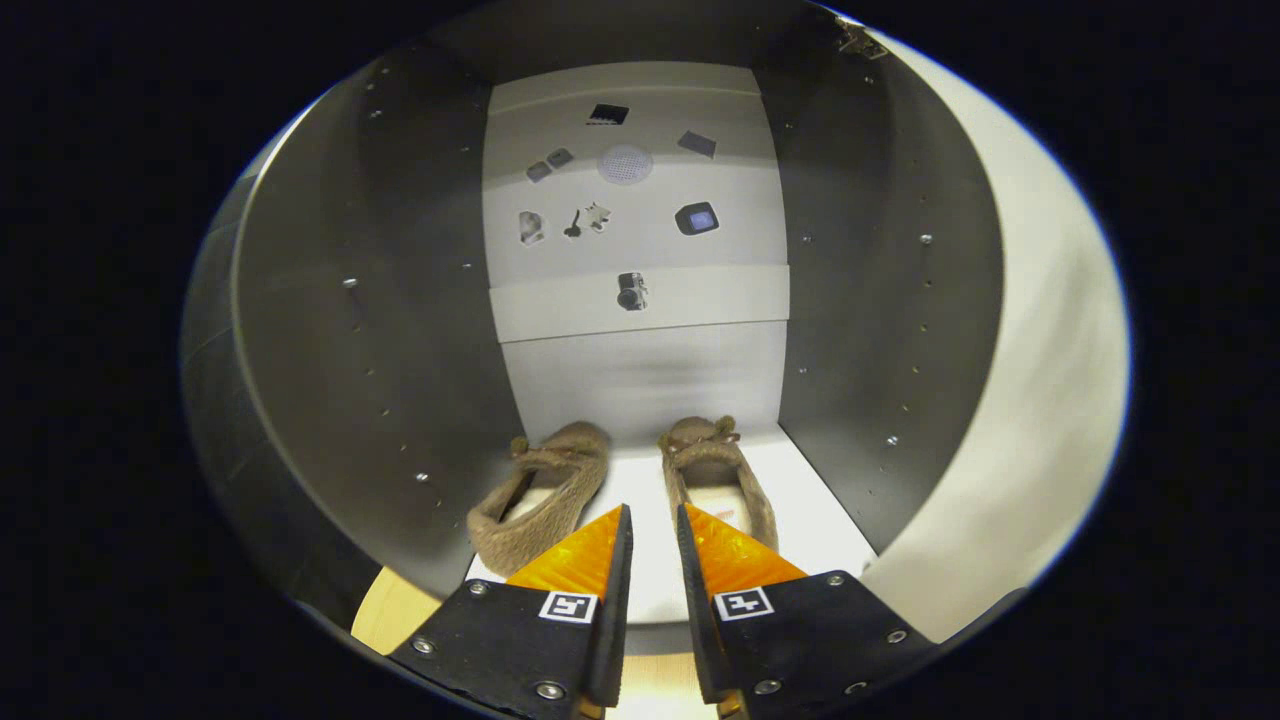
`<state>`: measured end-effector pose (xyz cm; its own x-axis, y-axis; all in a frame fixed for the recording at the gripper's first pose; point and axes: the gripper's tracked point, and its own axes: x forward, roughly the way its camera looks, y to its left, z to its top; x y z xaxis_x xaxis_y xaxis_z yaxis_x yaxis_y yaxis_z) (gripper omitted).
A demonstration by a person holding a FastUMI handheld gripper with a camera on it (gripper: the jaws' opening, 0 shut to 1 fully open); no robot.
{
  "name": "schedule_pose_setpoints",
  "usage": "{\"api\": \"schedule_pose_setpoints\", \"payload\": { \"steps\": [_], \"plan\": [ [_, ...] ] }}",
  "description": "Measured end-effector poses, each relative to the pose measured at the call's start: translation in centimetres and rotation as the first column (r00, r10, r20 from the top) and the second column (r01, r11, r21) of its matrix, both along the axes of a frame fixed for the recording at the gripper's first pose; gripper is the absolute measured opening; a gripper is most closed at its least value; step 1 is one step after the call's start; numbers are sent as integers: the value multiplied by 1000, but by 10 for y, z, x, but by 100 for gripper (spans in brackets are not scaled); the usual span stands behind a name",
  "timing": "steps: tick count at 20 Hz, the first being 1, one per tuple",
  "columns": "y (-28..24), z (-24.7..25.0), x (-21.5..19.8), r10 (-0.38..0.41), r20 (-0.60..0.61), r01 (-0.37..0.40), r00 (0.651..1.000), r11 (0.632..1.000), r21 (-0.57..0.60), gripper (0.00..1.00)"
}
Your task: Open the shoe cabinet door, grab the shoes and put them into the shoe cabinet, then close the shoe cabinet door.
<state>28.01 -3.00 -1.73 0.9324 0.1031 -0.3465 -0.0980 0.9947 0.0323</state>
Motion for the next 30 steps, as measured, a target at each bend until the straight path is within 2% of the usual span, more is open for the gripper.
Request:
{"api": "schedule_pose_setpoints", "payload": {
  "steps": [10,17,20,25,30],
  "plan": [
    [-5,30,-125,-36,62,37,997,999,-14,29],
    [-29,46,-223,-86,117,86,989,996,7,29],
    [-51,52,-262,-132,133,131,982,991,20,32],
    [-98,62,-319,-215,164,216,963,976,13,32],
    [-168,56,-367,-316,150,317,937,948,21,32]
  ]
}}
